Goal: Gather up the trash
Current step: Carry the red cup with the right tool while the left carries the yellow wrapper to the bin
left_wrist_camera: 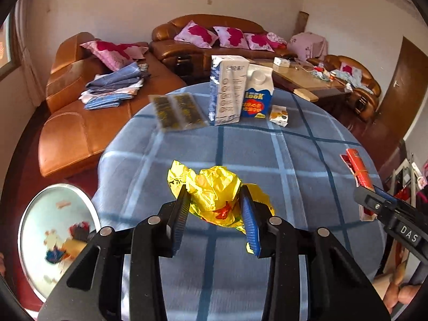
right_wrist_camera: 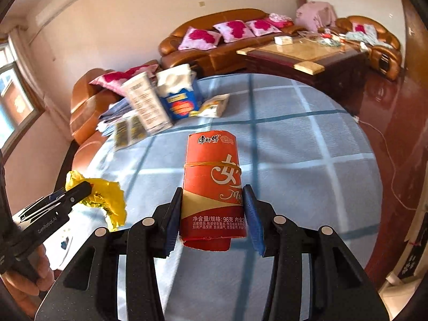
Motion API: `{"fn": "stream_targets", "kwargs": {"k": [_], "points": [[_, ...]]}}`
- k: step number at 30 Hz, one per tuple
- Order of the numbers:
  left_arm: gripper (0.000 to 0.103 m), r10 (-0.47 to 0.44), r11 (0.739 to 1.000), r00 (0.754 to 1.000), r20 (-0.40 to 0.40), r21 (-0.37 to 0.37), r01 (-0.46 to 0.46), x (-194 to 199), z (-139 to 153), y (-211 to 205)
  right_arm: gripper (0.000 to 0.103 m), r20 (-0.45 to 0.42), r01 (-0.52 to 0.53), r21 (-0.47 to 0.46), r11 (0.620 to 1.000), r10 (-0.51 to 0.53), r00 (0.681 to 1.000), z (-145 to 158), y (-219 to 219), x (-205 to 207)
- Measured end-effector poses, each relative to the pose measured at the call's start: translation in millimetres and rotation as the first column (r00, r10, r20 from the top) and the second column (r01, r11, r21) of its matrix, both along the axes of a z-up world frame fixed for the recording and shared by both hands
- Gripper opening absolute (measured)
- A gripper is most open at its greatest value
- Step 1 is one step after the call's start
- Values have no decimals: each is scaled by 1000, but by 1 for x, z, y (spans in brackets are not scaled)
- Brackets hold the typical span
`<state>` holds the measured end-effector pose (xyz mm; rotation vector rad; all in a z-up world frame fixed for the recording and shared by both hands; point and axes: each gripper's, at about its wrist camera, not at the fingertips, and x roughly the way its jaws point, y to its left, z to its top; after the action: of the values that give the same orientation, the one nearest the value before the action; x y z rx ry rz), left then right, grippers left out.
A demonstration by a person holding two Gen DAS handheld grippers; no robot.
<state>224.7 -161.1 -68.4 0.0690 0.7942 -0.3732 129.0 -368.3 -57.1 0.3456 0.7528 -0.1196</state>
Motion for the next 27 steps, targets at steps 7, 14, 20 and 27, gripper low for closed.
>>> {"fn": "stream_targets", "kwargs": {"k": [7, 14, 20, 27], "points": [[38, 59, 998, 998, 12, -23, -59, -30, 7, 43, 44, 3, -87, -28, 996, 87, 996, 1, 53, -10], [38, 104, 994, 994, 25, -44, -103, -50, 10, 79, 44, 2, -159, -64, 985, 159, 987, 3, 98, -15], [38, 141, 989, 989, 50, -51, -138, -62, 18, 106, 44, 4, -207, -77, 975, 208, 978, 4, 129, -15], [38, 201, 978, 978, 57, -60, -198, -70, 22, 142, 44, 5, -273, -86, 958, 275, 961, 5, 168, -9]]}}
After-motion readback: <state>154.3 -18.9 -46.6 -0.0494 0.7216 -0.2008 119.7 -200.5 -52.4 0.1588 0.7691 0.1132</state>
